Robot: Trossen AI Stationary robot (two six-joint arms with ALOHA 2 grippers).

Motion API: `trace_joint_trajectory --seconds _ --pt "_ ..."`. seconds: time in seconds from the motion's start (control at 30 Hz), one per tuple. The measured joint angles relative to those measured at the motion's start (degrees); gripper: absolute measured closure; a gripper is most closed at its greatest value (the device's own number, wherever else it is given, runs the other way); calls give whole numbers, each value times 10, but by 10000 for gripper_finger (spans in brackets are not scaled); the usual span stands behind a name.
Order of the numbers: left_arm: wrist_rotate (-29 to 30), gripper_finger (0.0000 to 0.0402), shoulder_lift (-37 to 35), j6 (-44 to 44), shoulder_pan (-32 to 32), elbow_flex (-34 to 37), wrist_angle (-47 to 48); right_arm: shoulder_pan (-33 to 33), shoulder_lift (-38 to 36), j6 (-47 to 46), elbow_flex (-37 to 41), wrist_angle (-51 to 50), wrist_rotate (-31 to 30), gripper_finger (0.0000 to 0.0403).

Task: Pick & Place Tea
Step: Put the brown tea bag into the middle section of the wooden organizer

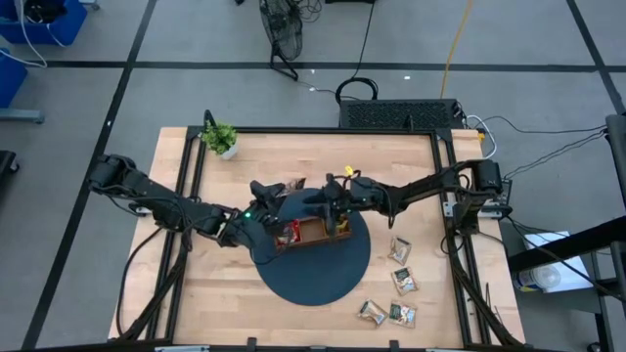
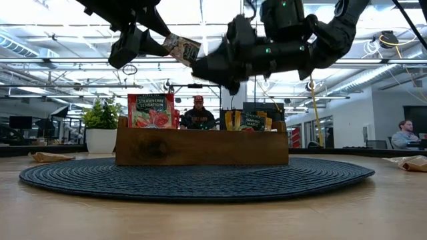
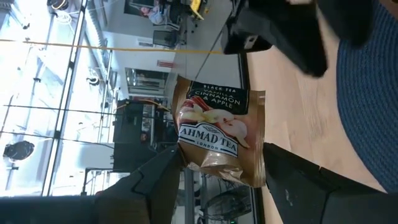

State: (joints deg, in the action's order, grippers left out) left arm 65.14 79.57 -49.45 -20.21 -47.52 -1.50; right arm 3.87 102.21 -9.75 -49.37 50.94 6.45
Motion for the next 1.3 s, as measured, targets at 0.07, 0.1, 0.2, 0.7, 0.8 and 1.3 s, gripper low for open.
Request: trace_joint_trajectory --seconds 0.07,0.1,0.2,0.7,0.8,1.3 --pt "0 176 0 0 -3 0 0 7 0 12 5 -5 -27 283" --pt "0 176 0 0 -6 0 0 10 0 18 6 -2 -38 283" --pt "0 176 0 0 -12 0 0 25 0 32 10 0 -54 283" --pt "21 176 0 0 -39 0 0 75 0 -32 10 134 146 277" --pt "22 176 0 0 -39 0 0 69 0 -31 10 149 146 277" --pt "22 176 0 0 -39 0 0 55 0 -24 -38 106 146 277"
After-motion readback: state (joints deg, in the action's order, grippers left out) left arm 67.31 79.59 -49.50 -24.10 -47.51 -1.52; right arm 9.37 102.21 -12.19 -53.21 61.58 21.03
